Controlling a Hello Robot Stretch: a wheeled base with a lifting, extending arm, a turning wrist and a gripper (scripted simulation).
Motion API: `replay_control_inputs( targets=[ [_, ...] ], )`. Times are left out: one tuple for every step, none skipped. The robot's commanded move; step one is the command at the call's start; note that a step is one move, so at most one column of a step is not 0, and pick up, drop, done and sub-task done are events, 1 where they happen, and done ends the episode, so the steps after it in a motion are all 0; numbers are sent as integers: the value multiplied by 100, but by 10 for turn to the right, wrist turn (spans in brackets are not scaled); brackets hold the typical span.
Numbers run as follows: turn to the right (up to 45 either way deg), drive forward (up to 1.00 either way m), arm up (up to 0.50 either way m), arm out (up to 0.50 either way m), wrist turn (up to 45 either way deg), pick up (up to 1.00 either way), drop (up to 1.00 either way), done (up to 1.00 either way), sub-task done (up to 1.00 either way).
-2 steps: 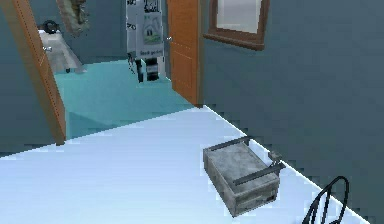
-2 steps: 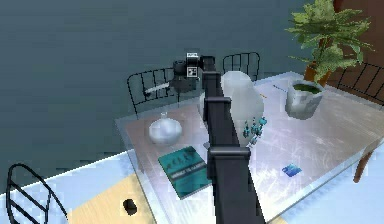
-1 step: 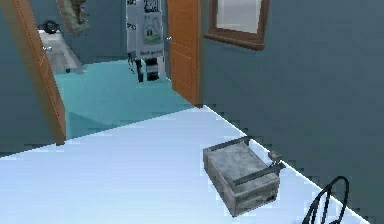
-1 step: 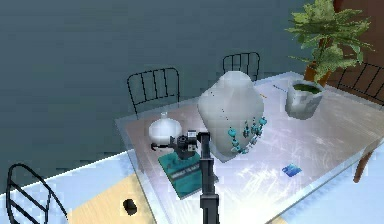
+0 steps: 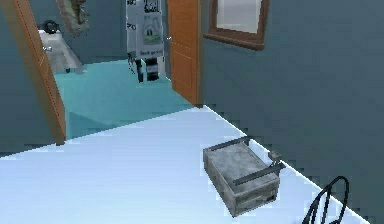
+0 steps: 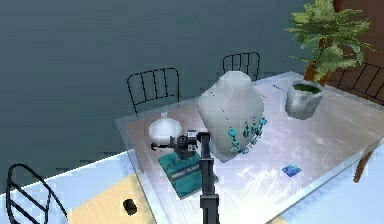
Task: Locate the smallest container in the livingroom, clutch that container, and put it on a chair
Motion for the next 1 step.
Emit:
replay_control_inputs(
  targets=[
    [0,0,10,0,0,0,0,0,0]
  ],
)
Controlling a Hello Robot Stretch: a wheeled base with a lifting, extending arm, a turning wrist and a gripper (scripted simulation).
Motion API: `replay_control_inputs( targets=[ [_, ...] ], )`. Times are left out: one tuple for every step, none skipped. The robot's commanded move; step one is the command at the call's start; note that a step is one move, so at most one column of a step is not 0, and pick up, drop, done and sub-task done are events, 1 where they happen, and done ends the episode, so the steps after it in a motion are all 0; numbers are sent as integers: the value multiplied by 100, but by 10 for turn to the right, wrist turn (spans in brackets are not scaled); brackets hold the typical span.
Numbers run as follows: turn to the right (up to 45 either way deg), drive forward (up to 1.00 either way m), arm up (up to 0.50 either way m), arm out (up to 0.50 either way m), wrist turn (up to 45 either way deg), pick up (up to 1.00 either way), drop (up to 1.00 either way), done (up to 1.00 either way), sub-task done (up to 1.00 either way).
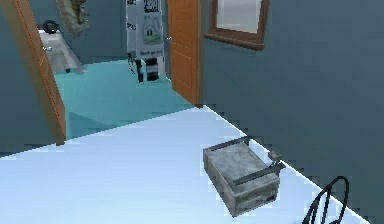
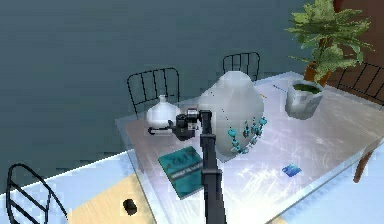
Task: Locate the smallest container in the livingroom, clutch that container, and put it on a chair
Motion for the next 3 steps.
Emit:
replay_control_inputs(
  targets=[
    [0,0,26,0,0,0,0,0,0],
    [0,0,0,0,-450,0,0,0,0],
    [0,0,0,0,-450,0,0,0,0]
  ],
)
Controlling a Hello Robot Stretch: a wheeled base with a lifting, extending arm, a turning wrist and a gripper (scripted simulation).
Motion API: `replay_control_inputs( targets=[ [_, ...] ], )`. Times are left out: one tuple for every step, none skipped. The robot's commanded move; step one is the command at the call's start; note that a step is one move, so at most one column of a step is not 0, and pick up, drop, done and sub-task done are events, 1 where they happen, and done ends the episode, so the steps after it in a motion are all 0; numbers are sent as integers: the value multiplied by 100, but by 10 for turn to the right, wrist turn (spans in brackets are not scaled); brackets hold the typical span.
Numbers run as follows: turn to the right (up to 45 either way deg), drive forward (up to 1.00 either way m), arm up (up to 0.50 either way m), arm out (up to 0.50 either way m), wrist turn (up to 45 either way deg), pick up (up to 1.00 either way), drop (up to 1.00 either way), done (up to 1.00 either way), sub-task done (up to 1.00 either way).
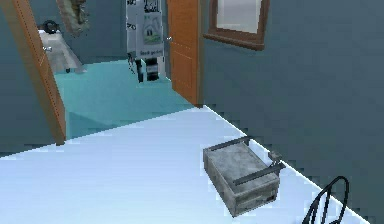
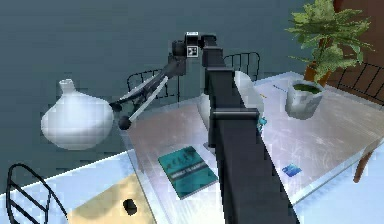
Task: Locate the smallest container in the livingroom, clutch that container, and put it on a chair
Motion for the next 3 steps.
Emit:
replay_control_inputs(
  targets=[
    [0,0,0,0,-60,0,0,0,0],
    [0,0,0,-48,0,0,0,0,0],
    [-450,0,0,0,0,0,0,0,0]
  ],
)
